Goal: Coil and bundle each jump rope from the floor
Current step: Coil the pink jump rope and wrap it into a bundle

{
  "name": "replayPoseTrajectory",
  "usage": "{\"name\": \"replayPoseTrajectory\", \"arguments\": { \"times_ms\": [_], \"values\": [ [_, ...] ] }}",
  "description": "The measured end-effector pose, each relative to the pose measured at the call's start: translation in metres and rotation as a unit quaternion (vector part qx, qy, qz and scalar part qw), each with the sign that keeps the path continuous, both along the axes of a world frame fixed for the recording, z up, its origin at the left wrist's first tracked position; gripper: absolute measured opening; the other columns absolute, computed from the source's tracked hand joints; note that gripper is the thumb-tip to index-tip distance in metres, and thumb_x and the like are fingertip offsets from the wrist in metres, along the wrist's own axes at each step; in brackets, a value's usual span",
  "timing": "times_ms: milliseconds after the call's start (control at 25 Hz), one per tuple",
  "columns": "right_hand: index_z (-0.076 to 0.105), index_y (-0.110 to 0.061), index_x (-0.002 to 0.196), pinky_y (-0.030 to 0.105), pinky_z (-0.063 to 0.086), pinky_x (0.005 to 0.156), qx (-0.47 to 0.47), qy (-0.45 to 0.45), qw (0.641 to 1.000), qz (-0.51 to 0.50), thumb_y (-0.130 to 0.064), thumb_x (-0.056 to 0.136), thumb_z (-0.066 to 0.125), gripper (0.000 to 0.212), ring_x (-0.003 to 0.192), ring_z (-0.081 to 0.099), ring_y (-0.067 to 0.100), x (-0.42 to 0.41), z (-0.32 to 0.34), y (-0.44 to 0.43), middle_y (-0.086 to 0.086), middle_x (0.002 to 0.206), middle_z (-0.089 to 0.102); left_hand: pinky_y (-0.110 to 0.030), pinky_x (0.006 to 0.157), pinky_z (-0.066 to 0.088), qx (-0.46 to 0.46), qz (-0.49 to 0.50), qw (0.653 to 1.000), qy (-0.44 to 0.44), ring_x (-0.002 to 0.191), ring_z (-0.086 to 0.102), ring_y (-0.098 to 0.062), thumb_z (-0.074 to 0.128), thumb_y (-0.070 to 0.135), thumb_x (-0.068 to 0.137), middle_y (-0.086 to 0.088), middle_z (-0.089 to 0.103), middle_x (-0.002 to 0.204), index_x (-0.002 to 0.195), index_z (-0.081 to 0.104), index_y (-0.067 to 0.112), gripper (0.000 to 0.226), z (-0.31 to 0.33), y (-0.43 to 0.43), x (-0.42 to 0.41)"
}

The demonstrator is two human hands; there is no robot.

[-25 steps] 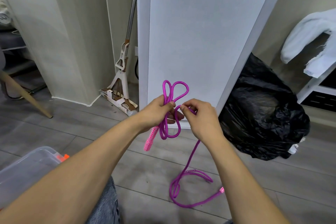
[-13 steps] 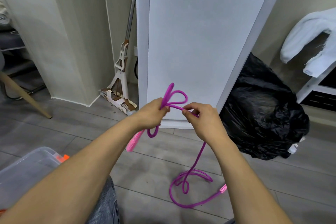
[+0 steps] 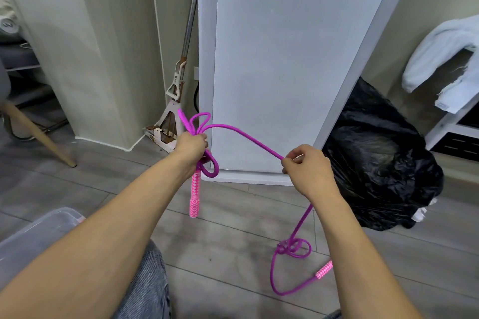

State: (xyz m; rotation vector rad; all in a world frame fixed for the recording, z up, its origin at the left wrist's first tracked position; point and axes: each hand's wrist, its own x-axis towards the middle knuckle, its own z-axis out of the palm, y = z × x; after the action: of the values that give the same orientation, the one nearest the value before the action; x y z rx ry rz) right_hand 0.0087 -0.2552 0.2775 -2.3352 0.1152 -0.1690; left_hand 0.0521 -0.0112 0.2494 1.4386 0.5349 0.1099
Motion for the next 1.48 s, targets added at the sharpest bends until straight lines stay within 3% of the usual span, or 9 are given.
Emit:
{"name": "replayPoseTrajectory", "arguments": {
  "times_ms": [280, 600, 760, 920, 1000, 1160, 1280, 1400, 1480],
  "values": [
    [0.068, -0.026, 0.091, 0.041, 0.058, 0.060, 0.184, -0.074, 0.980, -0.033, -0.013, 0.090, 0.062, 0.015, 0.057, 0.071, 0.013, -0.005, 0.003, 0.021, -0.003, 0.077, 0.073, -0.040, 0.066, 0.058, -0.072, -0.165, 0.984, -0.014, 0.065, 0.067, -0.027, 0.046, 0.010, 0.104, -0.012, 0.068, 0.077, 0.109, 0.052, 0.001, 0.013, 0.014, -0.046, -0.029],
    [0.075, -0.015, 0.106, 0.007, 0.047, 0.055, 0.149, -0.058, 0.987, 0.025, -0.007, 0.094, 0.059, 0.022, 0.062, 0.069, -0.003, -0.008, -0.009, 0.045, 0.002, 0.092, 0.074, -0.045, 0.071, 0.063, -0.073, -0.179, 0.980, -0.046, 0.076, 0.073, -0.030, 0.044, 0.009, 0.105, -0.017, 0.072, 0.090, 0.114, 0.058, -0.005, 0.022, 0.009, -0.078, -0.042],
    [0.077, -0.018, 0.110, 0.002, 0.044, 0.052, 0.096, -0.049, 0.992, 0.066, -0.004, 0.095, 0.056, 0.029, 0.061, 0.070, 0.001, -0.011, -0.012, 0.051, 0.003, 0.100, 0.073, -0.033, 0.056, 0.059, -0.056, -0.157, 0.985, -0.046, 0.072, 0.071, -0.025, 0.042, 0.009, 0.105, -0.017, 0.069, 0.091, 0.110, 0.062, -0.003, 0.024, 0.007, -0.079, -0.042],
    [0.069, -0.022, 0.100, 0.026, 0.059, 0.056, 0.140, -0.018, 0.987, 0.076, -0.009, 0.092, 0.065, 0.017, 0.059, 0.072, 0.007, -0.015, -0.012, 0.056, -0.003, 0.088, 0.073, -0.029, 0.051, 0.056, -0.056, -0.133, 0.988, -0.050, 0.066, 0.067, -0.021, 0.046, 0.012, 0.104, -0.012, 0.067, 0.083, 0.102, 0.061, 0.002, 0.019, 0.009, -0.077, -0.042],
    [0.065, -0.022, 0.096, 0.024, 0.055, 0.053, 0.131, -0.022, 0.989, 0.065, -0.019, 0.090, 0.070, 0.008, 0.057, 0.069, 0.004, -0.016, -0.008, 0.055, -0.004, 0.076, 0.073, -0.031, 0.058, 0.057, -0.061, -0.117, 0.989, -0.068, 0.072, 0.069, -0.023, 0.045, 0.013, 0.105, -0.013, 0.069, 0.088, 0.104, 0.058, 0.002, 0.017, 0.014, -0.072, -0.037],
    [0.074, -0.027, 0.101, 0.022, 0.046, 0.052, 0.099, 0.016, 0.987, 0.127, -0.026, 0.096, 0.063, 0.012, 0.046, 0.056, 0.003, -0.017, -0.007, 0.050, -0.004, 0.072, 0.073, -0.043, 0.070, 0.061, -0.212, -0.028, 0.974, -0.077, 0.075, 0.071, -0.028, 0.039, 0.008, 0.105, -0.012, 0.062, 0.081, 0.109, 0.048, -0.001, 0.013, 0.026, -0.043, -0.018],
    [0.075, -0.022, 0.113, 0.022, 0.039, 0.059, 0.109, 0.074, 0.969, 0.207, -0.023, 0.099, 0.059, 0.021, 0.045, 0.050, -0.003, -0.017, -0.007, 0.049, -0.002, 0.075, 0.074, -0.046, 0.062, 0.062, -0.328, 0.006, 0.943, -0.049, 0.075, 0.069, -0.031, 0.038, 0.002, 0.104, -0.020, 0.063, 0.089, 0.100, 0.047, 0.002, 0.010, 0.030, -0.015, -0.011],
    [0.076, -0.018, 0.112, 0.017, 0.035, 0.052, 0.100, 0.132, 0.954, 0.250, -0.019, 0.100, 0.058, 0.022, 0.042, 0.041, 0.003, -0.016, -0.003, 0.040, -0.001, 0.075, 0.073, -0.036, 0.047, 0.060, -0.380, 0.073, 0.921, -0.052, 0.043, 0.065, -0.022, 0.033, -0.004, 0.101, -0.016, 0.063, 0.053, 0.114, 0.045, 0.007, 0.021, 0.029, 0.007, -0.005],
    [0.079, -0.017, 0.103, 0.018, 0.035, 0.048, 0.079, 0.171, 0.946, 0.265, -0.020, 0.099, 0.060, 0.019, 0.047, 0.038, 0.010, -0.015, 0.001, 0.024, 0.000, 0.070, 0.070, -0.022, 0.034, 0.048, -0.375, 0.139, 0.915, -0.052, 0.026, 0.046, -0.011, 0.031, -0.002, 0.101, -0.003, 0.046, 0.035, 0.102, 0.048, 0.009, 0.020, 0.024, 0.020, 0.001]
  ]
}}
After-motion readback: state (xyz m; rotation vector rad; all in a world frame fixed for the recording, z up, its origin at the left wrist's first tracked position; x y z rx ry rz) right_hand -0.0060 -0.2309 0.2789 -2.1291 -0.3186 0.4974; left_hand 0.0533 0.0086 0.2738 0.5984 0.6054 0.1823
